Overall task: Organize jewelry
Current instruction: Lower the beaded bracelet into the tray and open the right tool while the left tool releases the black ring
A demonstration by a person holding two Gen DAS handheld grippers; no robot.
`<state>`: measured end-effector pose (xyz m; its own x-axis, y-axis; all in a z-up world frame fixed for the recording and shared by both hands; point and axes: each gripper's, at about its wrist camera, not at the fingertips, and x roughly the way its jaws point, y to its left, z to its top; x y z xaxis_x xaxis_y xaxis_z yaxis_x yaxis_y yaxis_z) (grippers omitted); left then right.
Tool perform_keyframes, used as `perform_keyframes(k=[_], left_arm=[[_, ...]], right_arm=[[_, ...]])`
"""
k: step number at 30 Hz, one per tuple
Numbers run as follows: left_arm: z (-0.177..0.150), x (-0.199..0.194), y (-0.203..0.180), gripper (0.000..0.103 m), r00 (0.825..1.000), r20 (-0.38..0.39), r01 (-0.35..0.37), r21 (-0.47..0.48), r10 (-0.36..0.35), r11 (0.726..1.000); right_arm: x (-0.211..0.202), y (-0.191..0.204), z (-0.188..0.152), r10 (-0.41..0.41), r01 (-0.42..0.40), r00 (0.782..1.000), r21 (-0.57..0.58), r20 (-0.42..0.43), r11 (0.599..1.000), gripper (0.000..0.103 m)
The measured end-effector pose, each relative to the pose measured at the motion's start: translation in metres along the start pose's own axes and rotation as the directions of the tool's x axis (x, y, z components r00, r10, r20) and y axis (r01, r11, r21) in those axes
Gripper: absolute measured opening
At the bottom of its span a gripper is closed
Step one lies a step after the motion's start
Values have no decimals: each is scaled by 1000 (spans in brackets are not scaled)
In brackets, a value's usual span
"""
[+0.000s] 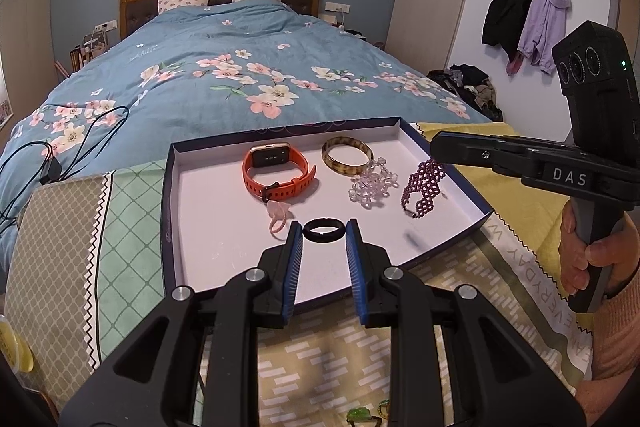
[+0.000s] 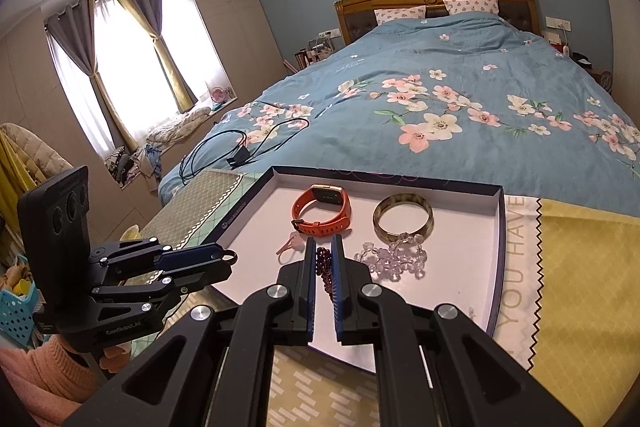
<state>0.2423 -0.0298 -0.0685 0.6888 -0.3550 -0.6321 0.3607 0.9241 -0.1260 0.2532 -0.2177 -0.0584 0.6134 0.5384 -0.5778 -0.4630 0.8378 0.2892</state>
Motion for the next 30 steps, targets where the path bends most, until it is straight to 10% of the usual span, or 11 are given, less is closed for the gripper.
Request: perform_keyframes(k=[30], left_arm=[[4, 41, 14, 23, 997, -76, -11, -40, 8, 999]], right_arm=[[40, -9, 7, 20, -18, 999, 48, -40, 999, 6]])
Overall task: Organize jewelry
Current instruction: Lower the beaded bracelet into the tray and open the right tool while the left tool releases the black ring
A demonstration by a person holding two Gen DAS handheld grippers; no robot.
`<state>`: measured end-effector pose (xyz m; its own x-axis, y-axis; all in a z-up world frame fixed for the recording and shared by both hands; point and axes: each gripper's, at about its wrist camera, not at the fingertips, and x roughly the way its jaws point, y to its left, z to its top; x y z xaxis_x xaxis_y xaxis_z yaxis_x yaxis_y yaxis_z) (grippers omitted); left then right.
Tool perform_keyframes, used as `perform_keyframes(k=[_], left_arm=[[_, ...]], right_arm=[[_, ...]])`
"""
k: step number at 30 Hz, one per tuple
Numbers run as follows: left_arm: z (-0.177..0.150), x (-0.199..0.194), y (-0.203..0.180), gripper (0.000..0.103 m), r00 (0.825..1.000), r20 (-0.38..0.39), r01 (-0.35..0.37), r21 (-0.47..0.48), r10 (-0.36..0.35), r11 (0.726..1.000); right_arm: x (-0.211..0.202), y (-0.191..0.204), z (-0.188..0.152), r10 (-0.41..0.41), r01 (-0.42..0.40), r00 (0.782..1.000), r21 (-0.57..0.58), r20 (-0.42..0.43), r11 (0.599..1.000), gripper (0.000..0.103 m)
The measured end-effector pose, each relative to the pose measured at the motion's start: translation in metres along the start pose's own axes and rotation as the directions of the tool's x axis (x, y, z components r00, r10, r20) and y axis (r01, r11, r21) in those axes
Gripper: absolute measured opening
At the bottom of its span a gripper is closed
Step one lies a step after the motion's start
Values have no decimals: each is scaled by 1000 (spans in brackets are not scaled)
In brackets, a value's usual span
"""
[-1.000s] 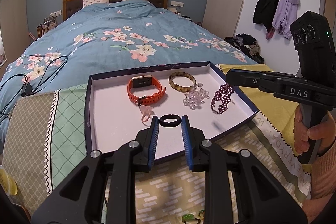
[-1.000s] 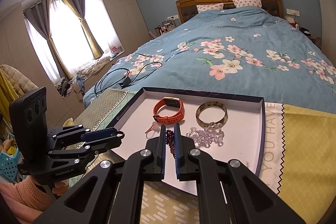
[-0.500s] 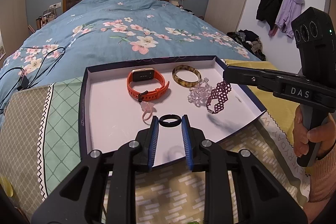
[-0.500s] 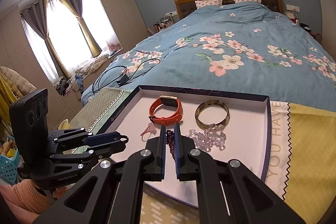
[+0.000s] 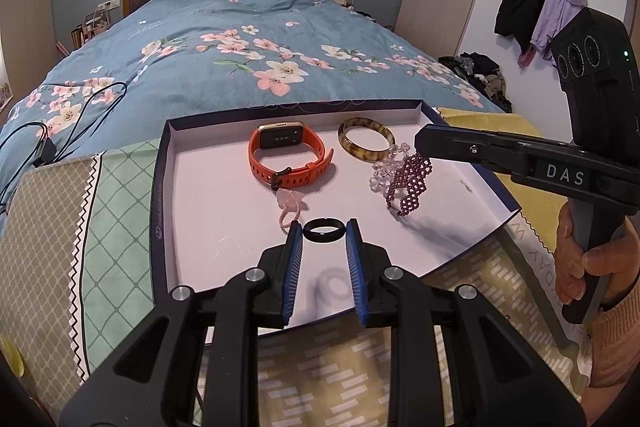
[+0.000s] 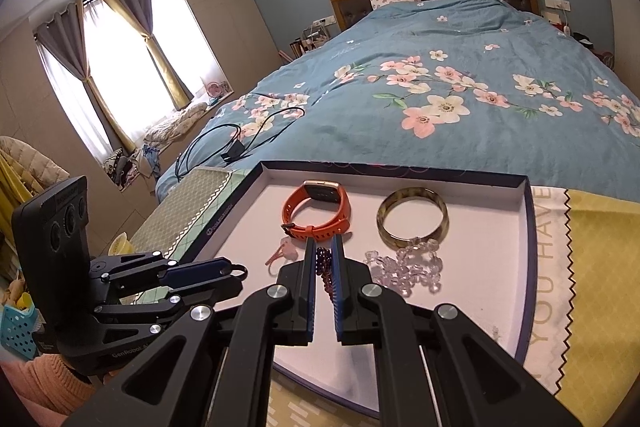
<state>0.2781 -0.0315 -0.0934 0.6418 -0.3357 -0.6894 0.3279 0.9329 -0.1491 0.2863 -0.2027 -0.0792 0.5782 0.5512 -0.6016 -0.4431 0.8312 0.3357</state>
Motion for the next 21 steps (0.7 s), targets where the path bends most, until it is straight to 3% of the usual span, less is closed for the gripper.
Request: perform_keyframes(k=[21], left_arm=[[6, 38, 12, 23, 997, -74, -19, -16, 17, 1000]], right_arm=[[15, -38, -14, -99, 105, 993, 91, -66, 990, 9]])
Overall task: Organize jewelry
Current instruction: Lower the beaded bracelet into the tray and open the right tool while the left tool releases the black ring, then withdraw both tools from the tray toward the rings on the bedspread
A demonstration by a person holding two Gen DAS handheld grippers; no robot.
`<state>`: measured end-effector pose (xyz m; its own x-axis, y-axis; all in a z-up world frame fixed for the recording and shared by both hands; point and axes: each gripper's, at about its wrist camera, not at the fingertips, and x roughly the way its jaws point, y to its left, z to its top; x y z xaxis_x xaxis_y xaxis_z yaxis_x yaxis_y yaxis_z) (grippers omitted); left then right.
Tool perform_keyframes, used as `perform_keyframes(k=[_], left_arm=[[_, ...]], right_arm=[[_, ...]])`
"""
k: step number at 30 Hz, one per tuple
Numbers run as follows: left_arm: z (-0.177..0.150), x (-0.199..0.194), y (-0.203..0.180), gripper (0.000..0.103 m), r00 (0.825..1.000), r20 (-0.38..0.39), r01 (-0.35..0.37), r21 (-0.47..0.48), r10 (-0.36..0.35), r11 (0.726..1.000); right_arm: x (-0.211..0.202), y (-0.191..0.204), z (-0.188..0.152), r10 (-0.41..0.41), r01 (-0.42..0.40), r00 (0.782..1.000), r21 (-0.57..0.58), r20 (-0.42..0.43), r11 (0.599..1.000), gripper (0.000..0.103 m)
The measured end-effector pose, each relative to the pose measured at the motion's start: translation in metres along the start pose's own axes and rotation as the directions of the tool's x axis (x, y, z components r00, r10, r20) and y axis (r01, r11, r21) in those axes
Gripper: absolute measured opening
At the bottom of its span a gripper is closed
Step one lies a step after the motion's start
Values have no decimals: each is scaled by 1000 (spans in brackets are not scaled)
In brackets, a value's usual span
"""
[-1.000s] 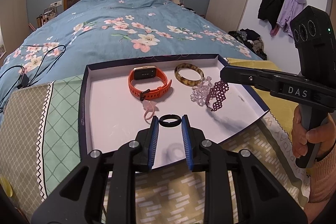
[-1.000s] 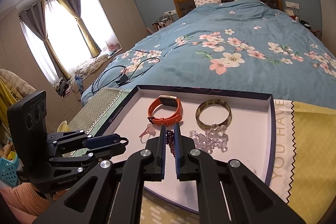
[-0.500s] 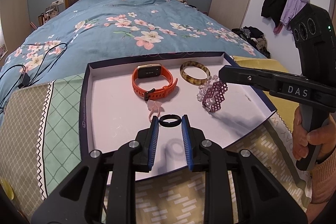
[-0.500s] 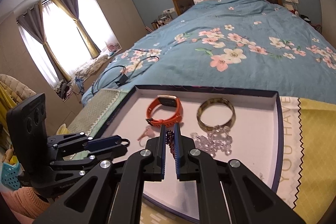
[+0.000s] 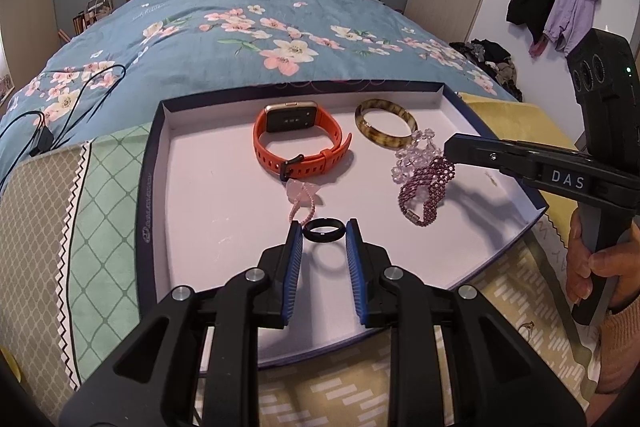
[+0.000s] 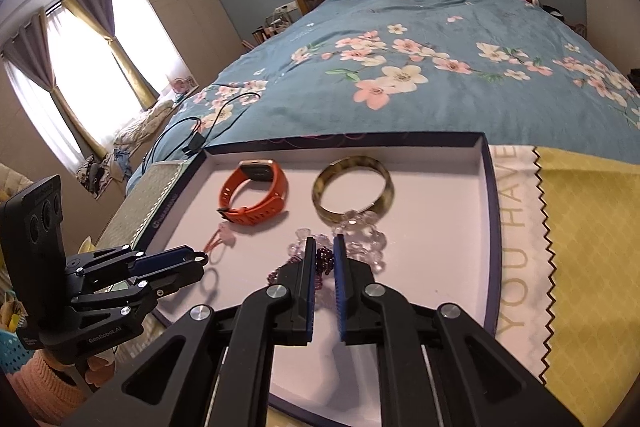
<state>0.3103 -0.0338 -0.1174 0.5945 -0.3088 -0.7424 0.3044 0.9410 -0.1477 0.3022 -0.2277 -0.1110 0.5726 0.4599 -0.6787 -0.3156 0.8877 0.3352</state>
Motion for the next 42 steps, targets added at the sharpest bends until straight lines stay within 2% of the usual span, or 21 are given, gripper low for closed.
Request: perform_keyframes(k=[7, 13, 18, 20, 22, 27, 30, 33, 42], left_arm=[[2, 10, 3, 23, 1000, -18, -8, -1, 8, 1000], [1, 12, 1, 23, 1000, -23, -3, 5, 3, 1000], [0, 12, 0, 23, 1000, -11, -5, 5, 5, 1000], [-1, 10, -2, 26, 1000, -2, -2, 8, 2, 1000], [0, 5, -2, 37, 1000, 12, -2, 9, 2, 1000], [0, -12, -1, 43, 999, 50, -16, -11, 16, 1000], [-3, -29, -1, 46, 997, 82, -11, -5, 11, 1000], [-11, -49, -1, 54, 994, 110, -8, -4, 8, 1000], [-53, -96, -10, 55, 991, 133, -1, 41, -5, 999]], right_arm=[[3, -8, -2, -5, 5, 1000, 26, -18, 1000, 9], [3, -12, -4, -20, 21, 1000, 42, -22, 999, 14], [-3, -9, -5, -29, 30, 1000, 36, -9, 999, 29], [-8, -5, -6, -28, 28, 1000, 24, -1, 999, 33], [-13, -1, -8, -30, 30, 1000, 7, 9, 1000, 40], [-34, 12, -16, -35, 37, 998, -37, 51, 999, 59], [-47, 19, -22, -25, 29, 997, -65, 69, 997, 63], [-59, 25, -31, -24, 32, 996, -97, 82, 995, 64], [-81, 38, -72, -8, 16, 999, -169, 43, 986, 64]])
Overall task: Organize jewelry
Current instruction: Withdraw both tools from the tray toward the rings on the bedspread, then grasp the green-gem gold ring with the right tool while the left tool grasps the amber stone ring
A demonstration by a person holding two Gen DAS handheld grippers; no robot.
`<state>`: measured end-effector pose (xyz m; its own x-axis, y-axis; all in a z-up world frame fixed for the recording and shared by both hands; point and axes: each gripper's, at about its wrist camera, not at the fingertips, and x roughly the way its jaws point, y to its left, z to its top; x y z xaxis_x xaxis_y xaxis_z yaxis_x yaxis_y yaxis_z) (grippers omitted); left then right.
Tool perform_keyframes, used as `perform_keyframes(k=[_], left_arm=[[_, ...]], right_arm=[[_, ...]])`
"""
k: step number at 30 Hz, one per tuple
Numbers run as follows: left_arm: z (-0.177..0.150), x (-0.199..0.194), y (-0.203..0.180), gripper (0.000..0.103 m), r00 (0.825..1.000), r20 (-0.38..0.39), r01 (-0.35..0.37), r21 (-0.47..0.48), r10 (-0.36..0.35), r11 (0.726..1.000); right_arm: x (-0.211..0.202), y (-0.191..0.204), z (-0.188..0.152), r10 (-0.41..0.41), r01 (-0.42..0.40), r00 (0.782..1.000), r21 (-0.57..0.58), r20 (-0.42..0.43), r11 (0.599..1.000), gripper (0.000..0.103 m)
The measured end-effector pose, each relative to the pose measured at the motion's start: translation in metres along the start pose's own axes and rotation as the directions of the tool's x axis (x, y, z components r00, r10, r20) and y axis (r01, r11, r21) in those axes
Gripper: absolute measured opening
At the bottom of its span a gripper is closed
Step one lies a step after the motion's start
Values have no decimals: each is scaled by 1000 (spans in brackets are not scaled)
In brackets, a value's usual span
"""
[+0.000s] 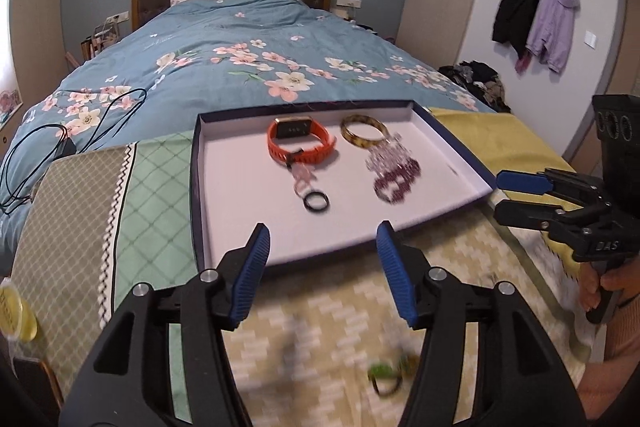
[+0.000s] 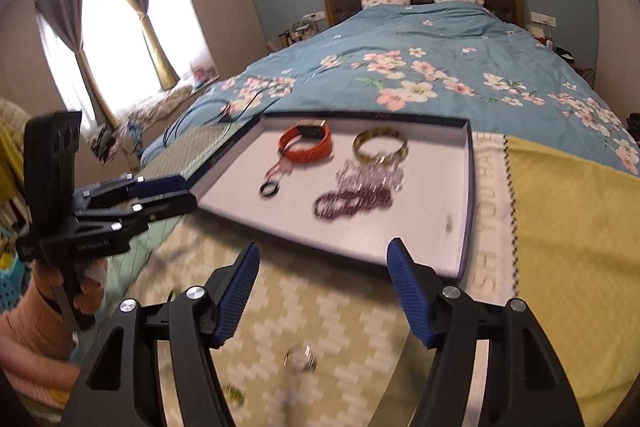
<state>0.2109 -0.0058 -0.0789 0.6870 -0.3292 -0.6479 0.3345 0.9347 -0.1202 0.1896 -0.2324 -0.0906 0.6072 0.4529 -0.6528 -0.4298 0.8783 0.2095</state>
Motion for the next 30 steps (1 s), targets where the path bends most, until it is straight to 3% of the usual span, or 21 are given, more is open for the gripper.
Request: perform_keyframes(k=[5, 14, 22, 30], left_arm=[[-26, -23, -15, 55, 999, -2, 36, 59, -36, 998], [-61, -39, -28, 55, 995, -45, 91, 79, -88, 993], [-73, -37, -41, 47, 992, -75, 110, 103, -103, 989], [-76, -27, -55, 39, 980, -118, 175, 128, -160, 976]], right_arm=[[-6, 12, -27, 24, -25, 999, -19, -44, 1000, 60], [-11, 32, -58, 59, -64, 993, -42, -101, 997, 53], [-8, 46, -71, 80, -87, 988, -52, -132, 995, 52], [-5, 50, -74, 91, -99, 986, -51, -140, 994, 51]])
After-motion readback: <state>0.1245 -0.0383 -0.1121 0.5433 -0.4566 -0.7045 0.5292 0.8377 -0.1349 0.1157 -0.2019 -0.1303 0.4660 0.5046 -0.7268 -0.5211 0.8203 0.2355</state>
